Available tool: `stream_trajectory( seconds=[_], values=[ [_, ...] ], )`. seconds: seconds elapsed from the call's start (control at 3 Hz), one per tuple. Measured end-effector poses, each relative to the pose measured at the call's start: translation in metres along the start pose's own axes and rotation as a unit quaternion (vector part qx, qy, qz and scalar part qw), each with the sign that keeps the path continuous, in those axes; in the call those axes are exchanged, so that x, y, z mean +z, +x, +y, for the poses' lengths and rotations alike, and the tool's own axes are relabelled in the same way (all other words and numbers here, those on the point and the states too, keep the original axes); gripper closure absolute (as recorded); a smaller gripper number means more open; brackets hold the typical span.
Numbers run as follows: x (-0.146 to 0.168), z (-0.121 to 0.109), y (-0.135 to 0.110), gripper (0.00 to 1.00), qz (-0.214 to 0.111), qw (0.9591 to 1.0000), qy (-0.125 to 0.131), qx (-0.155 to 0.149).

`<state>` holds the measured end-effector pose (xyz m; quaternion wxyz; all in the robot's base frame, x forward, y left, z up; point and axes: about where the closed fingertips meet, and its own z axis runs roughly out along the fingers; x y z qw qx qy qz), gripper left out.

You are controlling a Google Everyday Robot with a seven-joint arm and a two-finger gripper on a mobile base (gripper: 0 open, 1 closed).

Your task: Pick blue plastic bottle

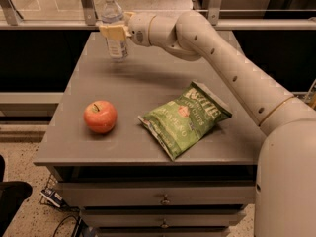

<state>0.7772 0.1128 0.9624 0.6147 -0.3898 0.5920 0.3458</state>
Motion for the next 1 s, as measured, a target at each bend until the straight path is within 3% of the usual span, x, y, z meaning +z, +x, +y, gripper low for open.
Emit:
stream_trajectory(
  seconds=[0.33, 1.0],
  values=[
    [-0.018, 0.012, -0.033, 1.00, -0.005, 0.9998, -0.020, -0.003],
    [-0.064, 0.038, -0.089, 1.00, -0.001, 0.9990, -0.036, -0.027]
  ],
)
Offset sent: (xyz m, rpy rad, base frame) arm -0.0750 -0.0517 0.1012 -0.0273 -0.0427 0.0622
